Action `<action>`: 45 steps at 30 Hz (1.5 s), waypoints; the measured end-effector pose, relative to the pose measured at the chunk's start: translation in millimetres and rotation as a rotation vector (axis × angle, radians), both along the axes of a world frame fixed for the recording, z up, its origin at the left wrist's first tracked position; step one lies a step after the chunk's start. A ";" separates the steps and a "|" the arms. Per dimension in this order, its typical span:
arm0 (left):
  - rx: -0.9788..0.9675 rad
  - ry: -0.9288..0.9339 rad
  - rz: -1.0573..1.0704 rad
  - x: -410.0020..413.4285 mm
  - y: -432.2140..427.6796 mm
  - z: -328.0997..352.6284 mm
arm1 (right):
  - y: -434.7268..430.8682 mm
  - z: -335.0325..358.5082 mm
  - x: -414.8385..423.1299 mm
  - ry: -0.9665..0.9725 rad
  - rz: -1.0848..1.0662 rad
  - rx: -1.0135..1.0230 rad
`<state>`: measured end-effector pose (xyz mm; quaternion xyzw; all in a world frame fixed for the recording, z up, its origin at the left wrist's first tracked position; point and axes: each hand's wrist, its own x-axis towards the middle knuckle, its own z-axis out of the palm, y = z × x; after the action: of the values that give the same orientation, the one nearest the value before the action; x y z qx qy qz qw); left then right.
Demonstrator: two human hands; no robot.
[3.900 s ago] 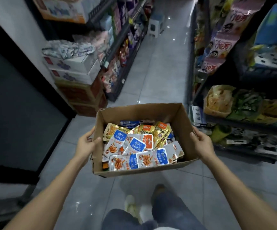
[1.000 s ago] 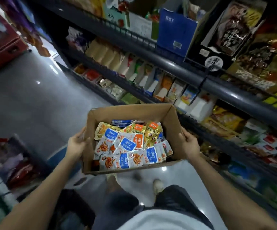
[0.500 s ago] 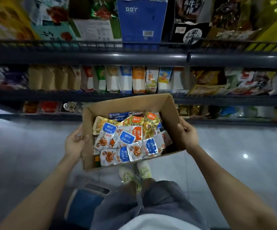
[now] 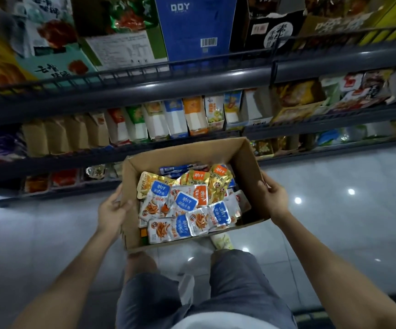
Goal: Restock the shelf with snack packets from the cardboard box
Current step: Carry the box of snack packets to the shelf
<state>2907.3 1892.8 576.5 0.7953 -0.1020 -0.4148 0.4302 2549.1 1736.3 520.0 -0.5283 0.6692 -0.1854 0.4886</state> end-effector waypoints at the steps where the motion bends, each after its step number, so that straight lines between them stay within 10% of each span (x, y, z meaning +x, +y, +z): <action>1: 0.006 0.007 -0.035 11.3 0.5 -5.6 | 8.5 -2.1 5.4 0.001 -0.025 0.004; 23: -0.003 -0.038 -0.357 184.1 77.7 -122.4 | 161.4 -92.0 153.4 -0.012 -0.263 -0.018; 45: -0.031 -0.140 -0.289 217.9 113.7 -472.1 | 145.0 -452.6 207.3 0.066 -0.106 0.028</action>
<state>3125.3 2006.5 104.4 0.7926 -0.2513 -0.4145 0.3701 2756.4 1881.3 67.4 -0.4910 0.7145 -0.1840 0.4631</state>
